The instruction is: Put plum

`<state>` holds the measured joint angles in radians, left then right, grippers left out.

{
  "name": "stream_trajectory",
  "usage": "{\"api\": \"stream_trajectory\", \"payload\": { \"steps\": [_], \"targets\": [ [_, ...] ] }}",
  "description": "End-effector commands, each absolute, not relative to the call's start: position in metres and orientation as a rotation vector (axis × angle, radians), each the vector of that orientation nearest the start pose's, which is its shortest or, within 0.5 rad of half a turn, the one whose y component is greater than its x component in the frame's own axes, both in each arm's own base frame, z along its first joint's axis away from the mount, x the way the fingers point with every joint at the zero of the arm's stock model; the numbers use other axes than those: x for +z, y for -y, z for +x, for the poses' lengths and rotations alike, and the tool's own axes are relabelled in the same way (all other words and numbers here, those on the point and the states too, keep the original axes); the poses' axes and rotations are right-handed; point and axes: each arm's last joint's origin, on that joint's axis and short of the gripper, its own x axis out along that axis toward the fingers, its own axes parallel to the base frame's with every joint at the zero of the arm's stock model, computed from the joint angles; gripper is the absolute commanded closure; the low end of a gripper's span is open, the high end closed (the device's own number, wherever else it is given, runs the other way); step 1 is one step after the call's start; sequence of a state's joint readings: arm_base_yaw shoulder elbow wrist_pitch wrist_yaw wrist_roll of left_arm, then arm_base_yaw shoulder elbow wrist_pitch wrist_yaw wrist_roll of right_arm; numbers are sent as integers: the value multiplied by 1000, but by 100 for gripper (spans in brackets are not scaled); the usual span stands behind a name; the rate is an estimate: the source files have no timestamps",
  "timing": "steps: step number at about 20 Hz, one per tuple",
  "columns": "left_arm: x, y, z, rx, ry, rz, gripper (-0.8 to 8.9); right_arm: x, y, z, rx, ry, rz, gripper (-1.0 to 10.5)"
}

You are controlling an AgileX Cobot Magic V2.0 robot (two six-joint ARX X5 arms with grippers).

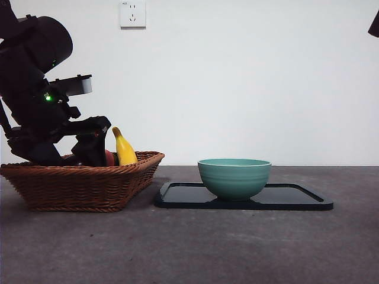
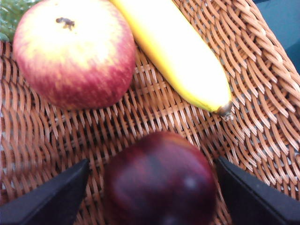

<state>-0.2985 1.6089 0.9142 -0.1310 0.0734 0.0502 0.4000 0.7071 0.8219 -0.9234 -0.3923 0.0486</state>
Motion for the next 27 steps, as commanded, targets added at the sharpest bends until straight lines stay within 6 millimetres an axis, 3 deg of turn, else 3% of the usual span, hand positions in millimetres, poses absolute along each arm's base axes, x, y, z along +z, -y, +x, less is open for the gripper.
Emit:
{"api": "stream_trajectory", "payload": {
  "steps": [1, 7, 11, 15, 22, 27],
  "targets": [
    [200, 97, 305, -366, -776, 125, 376, 297, -58, 108, 739, -829, 30, 774],
    [241, 91, 286, -371, -666, 111, 377, 297, -59, 108, 739, -829, 30, 774],
    [271, 88, 260, -413, -611, 97, 378, 298, -59, 109, 741, -815, 30, 774],
    [295, 82, 227, -561, -604, 49, 378, 300, -60, 111, 743, -782, 32, 774],
    [313, 73, 179, -812, -662, -38, 380, 301, -60, 111, 744, -775, 35, 774],
    [313, 72, 165, -924, -712, -81, 381, 301, -60, 111, 742, -777, 38, 774]
  ]
}}
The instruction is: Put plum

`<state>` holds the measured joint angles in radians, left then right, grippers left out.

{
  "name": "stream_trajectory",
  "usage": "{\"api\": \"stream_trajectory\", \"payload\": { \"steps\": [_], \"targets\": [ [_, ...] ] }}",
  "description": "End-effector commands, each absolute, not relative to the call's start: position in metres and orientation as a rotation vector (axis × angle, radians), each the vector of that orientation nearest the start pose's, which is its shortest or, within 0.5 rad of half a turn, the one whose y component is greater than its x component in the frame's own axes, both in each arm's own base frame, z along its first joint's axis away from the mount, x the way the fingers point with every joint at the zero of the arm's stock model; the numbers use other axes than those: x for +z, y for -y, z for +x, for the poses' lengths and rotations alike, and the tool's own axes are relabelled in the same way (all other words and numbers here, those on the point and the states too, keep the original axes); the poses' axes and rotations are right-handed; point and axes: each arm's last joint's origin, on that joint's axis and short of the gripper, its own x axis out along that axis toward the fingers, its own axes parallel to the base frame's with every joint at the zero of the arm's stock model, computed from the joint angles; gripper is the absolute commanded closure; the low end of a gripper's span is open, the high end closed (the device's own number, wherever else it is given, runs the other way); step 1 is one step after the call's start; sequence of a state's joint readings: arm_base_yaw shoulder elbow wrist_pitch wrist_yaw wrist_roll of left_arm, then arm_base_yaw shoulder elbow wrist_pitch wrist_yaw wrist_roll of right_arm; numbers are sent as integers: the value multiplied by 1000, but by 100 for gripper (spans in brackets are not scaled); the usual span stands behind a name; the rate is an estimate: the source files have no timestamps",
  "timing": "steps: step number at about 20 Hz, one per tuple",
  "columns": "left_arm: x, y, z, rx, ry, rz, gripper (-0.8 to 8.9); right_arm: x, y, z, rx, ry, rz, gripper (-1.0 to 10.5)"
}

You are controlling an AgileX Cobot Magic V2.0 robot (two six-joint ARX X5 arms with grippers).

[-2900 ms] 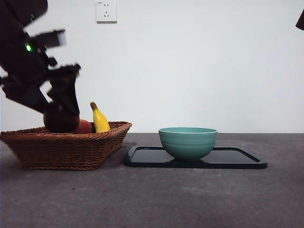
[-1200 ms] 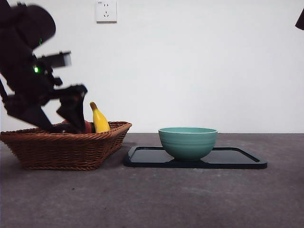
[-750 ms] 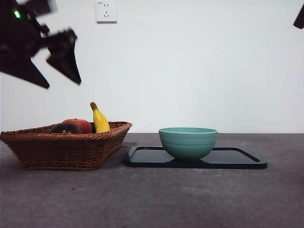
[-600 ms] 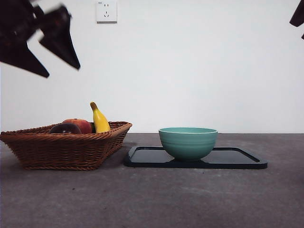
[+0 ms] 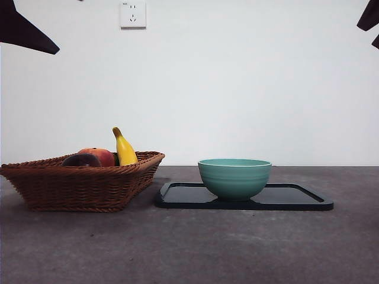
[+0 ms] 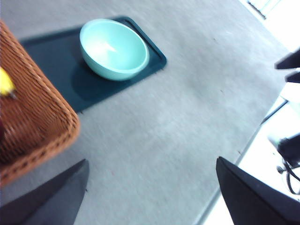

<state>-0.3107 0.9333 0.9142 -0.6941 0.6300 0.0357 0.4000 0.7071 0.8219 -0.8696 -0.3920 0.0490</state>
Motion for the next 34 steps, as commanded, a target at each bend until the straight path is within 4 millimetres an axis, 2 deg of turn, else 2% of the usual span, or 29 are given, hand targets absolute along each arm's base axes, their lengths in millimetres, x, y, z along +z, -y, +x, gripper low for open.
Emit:
{"api": "stream_trajectory", "payload": {
  "steps": [1, 11, 16, 18, 20, 23, 26, 30, 34],
  "targets": [
    [312, 71, 164, -924, -724, -82, 381, 301, -60, 111, 742, -777, 39, 774],
    [312, 71, 163, -924, -735, -80, 381, 301, -60, 111, 727, -787, 61, 774],
    [312, 71, 163, -924, -735, -80, 381, 308, -61, 120, 597, -735, 196, 772],
    [312, 71, 163, -924, -735, -80, 380, 315, -63, 129, 545, -718, 209, 728],
    [312, 71, 163, -924, -735, -80, 380, 324, -67, 145, 504, -730, 203, 712],
    [312, 71, 163, -924, -735, -80, 380, 337, -75, 181, 474, -763, 185, 711],
    [312, 71, 163, -924, -735, -81, 380, 341, -83, 219, 453, -803, 165, 711],
    [312, 71, 163, -924, -735, -81, 380, 329, -95, 272, 425, -883, 143, 711],
    [312, 71, 163, -924, -735, -81, 380, 301, -107, 312, 412, -971, 122, 711]
  ]
}}
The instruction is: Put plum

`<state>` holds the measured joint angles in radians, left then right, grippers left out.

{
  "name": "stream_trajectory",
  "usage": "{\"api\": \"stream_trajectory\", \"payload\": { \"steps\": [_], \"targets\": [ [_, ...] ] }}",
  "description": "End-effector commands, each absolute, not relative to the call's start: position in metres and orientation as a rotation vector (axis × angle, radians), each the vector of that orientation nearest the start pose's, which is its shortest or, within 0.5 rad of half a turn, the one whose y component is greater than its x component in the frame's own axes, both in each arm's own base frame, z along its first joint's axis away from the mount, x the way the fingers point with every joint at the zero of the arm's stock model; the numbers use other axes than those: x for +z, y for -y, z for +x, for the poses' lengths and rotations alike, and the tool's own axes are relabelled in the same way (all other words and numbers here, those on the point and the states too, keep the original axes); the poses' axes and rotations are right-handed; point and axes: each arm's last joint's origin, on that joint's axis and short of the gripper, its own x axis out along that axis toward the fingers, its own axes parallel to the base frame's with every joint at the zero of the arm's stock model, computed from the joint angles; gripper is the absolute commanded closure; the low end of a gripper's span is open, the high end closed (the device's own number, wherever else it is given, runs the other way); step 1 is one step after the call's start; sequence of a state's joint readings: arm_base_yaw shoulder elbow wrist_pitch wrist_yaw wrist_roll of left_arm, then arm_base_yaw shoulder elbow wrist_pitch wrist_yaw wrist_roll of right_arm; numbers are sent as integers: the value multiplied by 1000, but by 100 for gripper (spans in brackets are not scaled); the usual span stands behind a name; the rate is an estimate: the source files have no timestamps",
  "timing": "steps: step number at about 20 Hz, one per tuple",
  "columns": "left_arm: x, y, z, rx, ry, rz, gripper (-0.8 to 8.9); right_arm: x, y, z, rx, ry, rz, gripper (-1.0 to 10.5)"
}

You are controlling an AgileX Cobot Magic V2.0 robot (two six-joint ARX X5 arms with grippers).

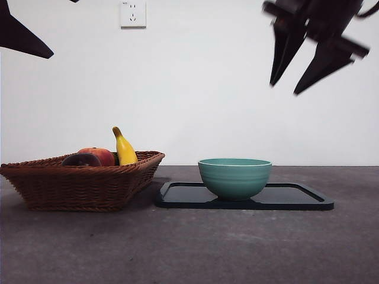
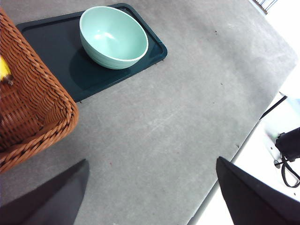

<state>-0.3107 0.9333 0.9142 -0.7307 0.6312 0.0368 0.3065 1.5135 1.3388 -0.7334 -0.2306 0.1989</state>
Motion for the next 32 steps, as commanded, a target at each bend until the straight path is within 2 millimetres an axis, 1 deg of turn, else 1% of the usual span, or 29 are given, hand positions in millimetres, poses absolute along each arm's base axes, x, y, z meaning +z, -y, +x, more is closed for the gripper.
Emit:
{"api": "stream_trajectory", "payload": {
  "steps": [1, 5, 9, 16, 17, 19, 24, 29, 32],
  "targets": [
    [312, 71, 163, -924, -735, -81, 380, 294, -109, 319, 410, -982, 122, 711],
    [312, 71, 163, -924, -735, -81, 380, 261, -116, 340, 401, -1038, 119, 711],
    [312, 71, 163, -923, -736, -81, 380, 235, -121, 353, 395, -1083, 115, 712],
    [311, 71, 163, -924, -738, -81, 380, 207, -127, 367, 373, -1113, 103, 713],
    [311, 71, 163, -924, -738, -81, 380, 204, -127, 368, 373, -1116, 103, 718],
    [311, 71, 163, -924, -738, -81, 380, 201, -128, 370, 375, -1115, 102, 767],
    [311, 71, 163, -923, -737, -80, 380, 202, -129, 372, 380, -1085, 105, 931],
    [311, 71, 163, -923, -737, -81, 380, 203, -129, 374, 380, -1069, 105, 935],
    [311, 71, 163, -923, -738, -81, 380, 212, -129, 372, 384, -1045, 107, 935]
  ]
}}
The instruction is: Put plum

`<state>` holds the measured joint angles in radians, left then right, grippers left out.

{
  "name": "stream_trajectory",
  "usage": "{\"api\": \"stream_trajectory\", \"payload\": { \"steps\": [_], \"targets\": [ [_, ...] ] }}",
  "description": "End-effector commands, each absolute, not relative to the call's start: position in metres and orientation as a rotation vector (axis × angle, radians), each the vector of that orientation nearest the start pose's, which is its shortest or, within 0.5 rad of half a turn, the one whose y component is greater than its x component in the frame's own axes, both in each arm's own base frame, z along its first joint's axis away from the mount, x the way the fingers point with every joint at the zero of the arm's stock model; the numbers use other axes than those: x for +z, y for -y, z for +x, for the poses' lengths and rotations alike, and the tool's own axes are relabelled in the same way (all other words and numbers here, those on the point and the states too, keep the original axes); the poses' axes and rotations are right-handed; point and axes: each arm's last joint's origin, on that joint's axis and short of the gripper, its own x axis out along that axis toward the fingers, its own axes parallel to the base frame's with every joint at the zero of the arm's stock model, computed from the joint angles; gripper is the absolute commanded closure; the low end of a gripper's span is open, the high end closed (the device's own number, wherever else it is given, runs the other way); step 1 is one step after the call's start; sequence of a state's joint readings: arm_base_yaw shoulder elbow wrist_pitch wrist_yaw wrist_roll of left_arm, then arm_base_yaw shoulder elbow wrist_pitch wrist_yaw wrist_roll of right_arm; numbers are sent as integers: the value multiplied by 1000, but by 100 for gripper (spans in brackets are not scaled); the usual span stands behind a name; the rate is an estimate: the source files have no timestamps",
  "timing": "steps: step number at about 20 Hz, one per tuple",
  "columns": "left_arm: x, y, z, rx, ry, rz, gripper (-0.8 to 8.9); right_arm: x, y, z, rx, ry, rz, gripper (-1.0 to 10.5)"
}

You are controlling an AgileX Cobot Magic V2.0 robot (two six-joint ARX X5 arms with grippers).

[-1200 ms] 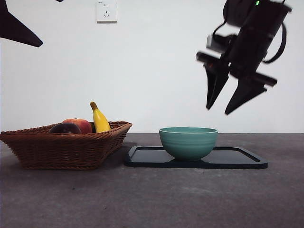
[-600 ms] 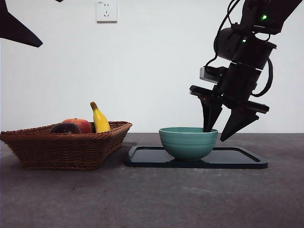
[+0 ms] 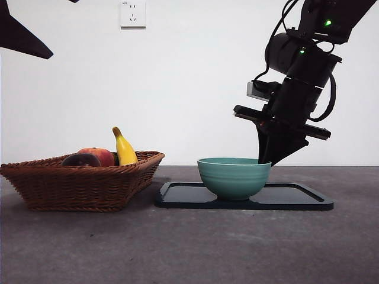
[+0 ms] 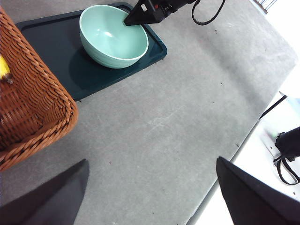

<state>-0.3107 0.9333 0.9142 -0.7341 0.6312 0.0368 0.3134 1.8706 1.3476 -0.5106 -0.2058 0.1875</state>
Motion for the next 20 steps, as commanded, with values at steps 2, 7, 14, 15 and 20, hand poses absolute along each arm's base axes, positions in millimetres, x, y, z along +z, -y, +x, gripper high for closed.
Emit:
{"api": "stream_trajectory", "payload": {
  "steps": [2, 7, 14, 15, 20],
  "targets": [
    [311, 71, 163, -923, -739, -81, 380, 227, -127, 367, 387, -1005, 108, 935],
    [311, 71, 163, -923, -740, -81, 380, 276, -120, 345, 409, -898, 118, 935],
    [311, 71, 163, -923, -744, -81, 380, 342, -109, 282, 494, -813, 90, 935],
    [311, 71, 163, -923, -744, -81, 380, 348, -108, 273, 502, -816, 83, 935],
    [311, 71, 163, -927, -742, -73, 380, 353, -110, 231, 536, -836, 26, 935]
  ]
}}
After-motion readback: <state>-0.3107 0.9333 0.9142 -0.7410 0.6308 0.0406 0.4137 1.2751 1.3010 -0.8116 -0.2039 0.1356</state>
